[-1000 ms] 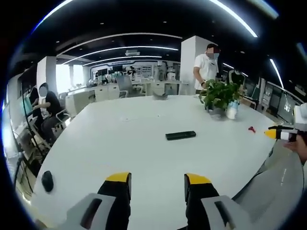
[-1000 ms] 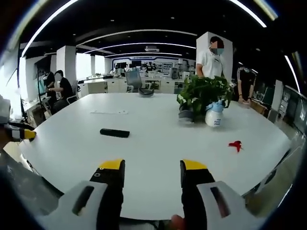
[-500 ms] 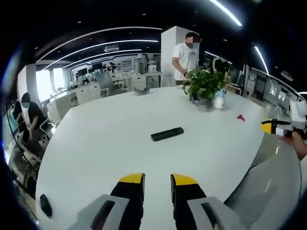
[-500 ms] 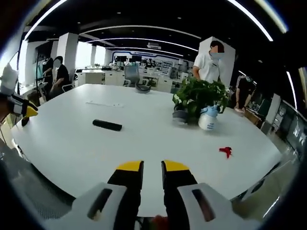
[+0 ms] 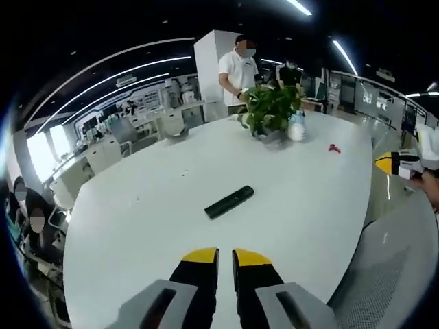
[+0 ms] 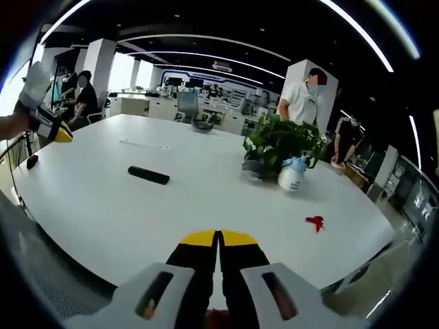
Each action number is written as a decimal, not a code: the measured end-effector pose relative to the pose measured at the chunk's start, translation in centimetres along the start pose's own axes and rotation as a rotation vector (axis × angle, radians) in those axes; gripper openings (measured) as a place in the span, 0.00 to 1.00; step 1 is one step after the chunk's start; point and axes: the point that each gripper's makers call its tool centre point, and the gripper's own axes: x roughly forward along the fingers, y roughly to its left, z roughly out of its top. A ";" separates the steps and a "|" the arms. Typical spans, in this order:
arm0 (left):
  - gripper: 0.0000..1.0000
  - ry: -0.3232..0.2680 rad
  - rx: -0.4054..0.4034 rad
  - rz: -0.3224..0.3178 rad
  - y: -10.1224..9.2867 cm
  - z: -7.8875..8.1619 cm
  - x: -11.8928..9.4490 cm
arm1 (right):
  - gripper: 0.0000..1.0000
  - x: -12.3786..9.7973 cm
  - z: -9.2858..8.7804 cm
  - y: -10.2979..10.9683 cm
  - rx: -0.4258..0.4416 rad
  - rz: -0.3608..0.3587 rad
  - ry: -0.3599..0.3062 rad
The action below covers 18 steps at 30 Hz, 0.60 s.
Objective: Press the specified remote control buttons in sequence, fully releasing each button before pressing the next.
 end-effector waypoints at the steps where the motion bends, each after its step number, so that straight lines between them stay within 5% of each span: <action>1: 0.03 0.005 -0.004 0.001 0.2 0.2 0.2 | 0.00 0.1 -0.2 -0.1 -0.001 -0.007 0.010; 18: 0.00 0.093 0.145 -0.050 2.6 3.5 7.2 | 0.00 0.8 -1.4 0.3 0.052 0.026 0.081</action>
